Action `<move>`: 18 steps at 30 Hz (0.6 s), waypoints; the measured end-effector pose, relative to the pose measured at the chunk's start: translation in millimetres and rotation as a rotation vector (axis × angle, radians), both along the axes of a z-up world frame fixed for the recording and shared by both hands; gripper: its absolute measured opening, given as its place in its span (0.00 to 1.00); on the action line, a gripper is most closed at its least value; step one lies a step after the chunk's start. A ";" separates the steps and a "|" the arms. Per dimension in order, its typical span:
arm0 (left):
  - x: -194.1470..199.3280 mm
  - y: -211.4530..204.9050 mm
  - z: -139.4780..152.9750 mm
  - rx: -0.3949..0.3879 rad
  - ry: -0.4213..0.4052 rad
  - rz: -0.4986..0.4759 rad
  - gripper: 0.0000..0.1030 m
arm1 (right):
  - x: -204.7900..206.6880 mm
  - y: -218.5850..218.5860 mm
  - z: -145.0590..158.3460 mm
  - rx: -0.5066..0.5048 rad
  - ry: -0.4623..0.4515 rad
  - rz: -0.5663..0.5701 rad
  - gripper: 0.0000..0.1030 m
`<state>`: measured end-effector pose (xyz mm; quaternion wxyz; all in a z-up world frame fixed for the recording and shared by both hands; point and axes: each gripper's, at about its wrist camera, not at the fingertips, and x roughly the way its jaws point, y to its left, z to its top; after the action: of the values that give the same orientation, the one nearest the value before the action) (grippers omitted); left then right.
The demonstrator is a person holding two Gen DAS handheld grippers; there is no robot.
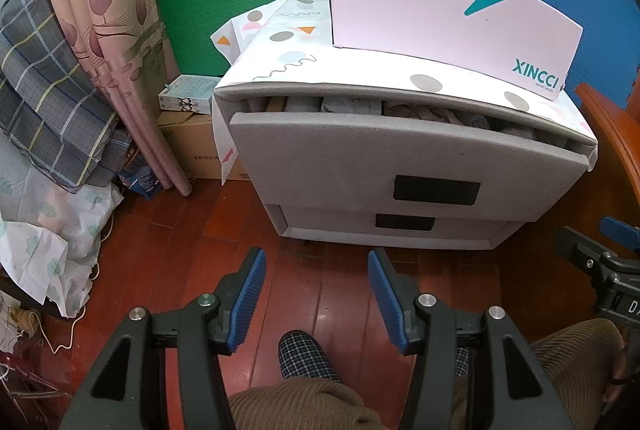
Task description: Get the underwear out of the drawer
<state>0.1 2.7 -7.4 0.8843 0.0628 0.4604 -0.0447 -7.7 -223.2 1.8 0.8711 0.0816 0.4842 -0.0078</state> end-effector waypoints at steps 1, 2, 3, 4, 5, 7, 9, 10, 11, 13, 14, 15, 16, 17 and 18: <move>-0.2 0.4 0.1 -0.001 0.000 0.000 0.53 | -0.2 -0.1 0.0 0.000 -0.001 0.000 0.99; -0.1 0.6 0.6 -0.001 0.001 -0.001 0.53 | -0.2 -0.1 0.4 0.000 -0.002 0.000 0.99; -0.3 0.6 0.5 0.000 0.000 0.000 0.53 | -0.6 -0.6 0.3 0.000 -0.002 0.000 0.99; -0.2 0.6 0.6 0.001 0.000 0.000 0.53 | -0.7 -0.8 0.3 0.000 -0.002 -0.001 0.99; -0.4 0.9 0.5 0.000 0.000 0.000 0.53 | -0.8 -0.8 0.3 0.000 -0.002 -0.001 0.99; -0.3 0.8 0.5 0.001 0.000 0.001 0.53 | -0.6 -1.0 0.2 0.002 -0.003 0.000 0.99; -0.4 0.9 0.4 0.001 0.001 0.000 0.53 | -0.7 -1.0 0.2 0.002 -0.003 0.000 0.99; -0.4 0.8 0.5 0.001 0.000 0.000 0.53 | -0.8 -1.0 0.6 0.003 -0.004 0.000 0.99; -0.7 1.1 0.4 0.001 0.000 0.001 0.53 | -0.5 -1.0 0.4 0.001 -0.004 0.000 0.99; -0.4 0.9 0.3 0.001 0.001 0.001 0.53 | -0.3 -1.2 0.3 0.002 -0.003 0.000 0.99; -0.4 0.8 0.5 0.001 0.000 0.001 0.53 | -0.4 -1.2 0.4 0.002 -0.004 0.000 0.99; -0.6 1.0 0.5 0.001 0.000 0.001 0.53 | -0.8 -1.5 0.9 0.004 -0.004 -0.001 0.99; -0.3 0.9 0.4 0.001 0.000 0.000 0.53 | -0.8 -1.7 1.1 0.005 -0.003 -0.001 0.99; -0.4 1.0 0.1 0.001 0.001 0.001 0.53 | -1.1 -1.8 1.1 0.005 -0.004 -0.002 0.99; -0.6 1.0 0.4 0.002 0.001 0.001 0.53 | -1.2 -1.8 1.3 0.005 -0.006 -0.002 0.99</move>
<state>-0.4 3.7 -7.0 0.8841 0.0634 0.4608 -0.0442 -8.9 -224.9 3.1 0.8722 0.0845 0.4817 -0.0071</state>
